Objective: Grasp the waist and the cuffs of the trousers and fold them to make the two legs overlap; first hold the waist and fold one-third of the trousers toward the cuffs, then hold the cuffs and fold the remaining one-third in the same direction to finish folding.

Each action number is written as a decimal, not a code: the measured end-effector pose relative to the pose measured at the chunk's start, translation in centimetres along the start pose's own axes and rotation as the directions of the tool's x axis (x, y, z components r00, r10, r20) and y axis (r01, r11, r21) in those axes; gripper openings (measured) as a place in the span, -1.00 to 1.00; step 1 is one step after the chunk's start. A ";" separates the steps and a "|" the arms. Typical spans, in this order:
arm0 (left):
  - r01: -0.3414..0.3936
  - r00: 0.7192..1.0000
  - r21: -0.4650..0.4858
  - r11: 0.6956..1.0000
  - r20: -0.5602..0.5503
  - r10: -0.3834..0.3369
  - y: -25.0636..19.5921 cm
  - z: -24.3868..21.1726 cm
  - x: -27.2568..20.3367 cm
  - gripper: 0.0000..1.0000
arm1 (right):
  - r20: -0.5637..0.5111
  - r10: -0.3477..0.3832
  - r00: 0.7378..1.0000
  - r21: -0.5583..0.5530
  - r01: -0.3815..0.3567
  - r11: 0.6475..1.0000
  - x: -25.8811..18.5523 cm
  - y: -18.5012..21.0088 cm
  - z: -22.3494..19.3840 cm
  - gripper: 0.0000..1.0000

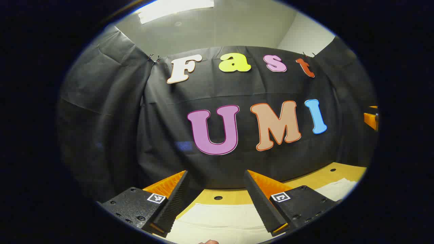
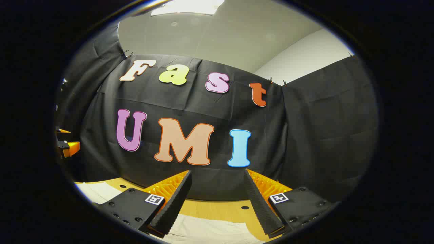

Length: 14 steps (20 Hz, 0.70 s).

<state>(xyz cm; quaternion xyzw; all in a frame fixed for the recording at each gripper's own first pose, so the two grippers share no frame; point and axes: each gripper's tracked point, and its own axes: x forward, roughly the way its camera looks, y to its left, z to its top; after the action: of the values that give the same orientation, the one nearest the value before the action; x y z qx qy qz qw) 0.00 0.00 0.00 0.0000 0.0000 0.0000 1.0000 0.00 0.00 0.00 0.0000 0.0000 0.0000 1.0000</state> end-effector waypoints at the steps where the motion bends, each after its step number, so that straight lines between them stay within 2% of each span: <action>1: -0.003 1.000 -0.005 1.000 -0.004 0.003 0.0 -0.1 0.2 0.92 | -0.003 0.000 1.000 -0.007 0.000 1.000 0.1 0.0 -0.2 0.94; 8: -0.016 1.000 0.015 1.000 0.002 0.016 0.4 0.3 1.0 0.92 | -0.007 0.018 1.000 -0.028 -0.018 0.999 0.5 -0.2 -0.6 0.94; 9: -0.013 1.000 0.019 1.000 0.004 0.013 0.2 0.3 1.0 0.99 | -0.010 0.018 1.000 -0.029 -0.018 0.999 0.6 -0.3 -0.7 0.94; 14: -0.002 1.000 0.022 1.000 0.002 0.002 -0.5 0.4 1.1 0.92 | -0.037 0.021 0.999 -0.030 -0.023 0.999 0.9 -0.5 -1.5 0.94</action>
<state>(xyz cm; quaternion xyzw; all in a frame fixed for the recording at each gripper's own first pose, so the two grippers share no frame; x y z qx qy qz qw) 1.09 -0.49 0.35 0.0110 -0.0008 0.0010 0.9999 0.94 -0.51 -1.45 -0.0152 0.0181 0.0110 0.9997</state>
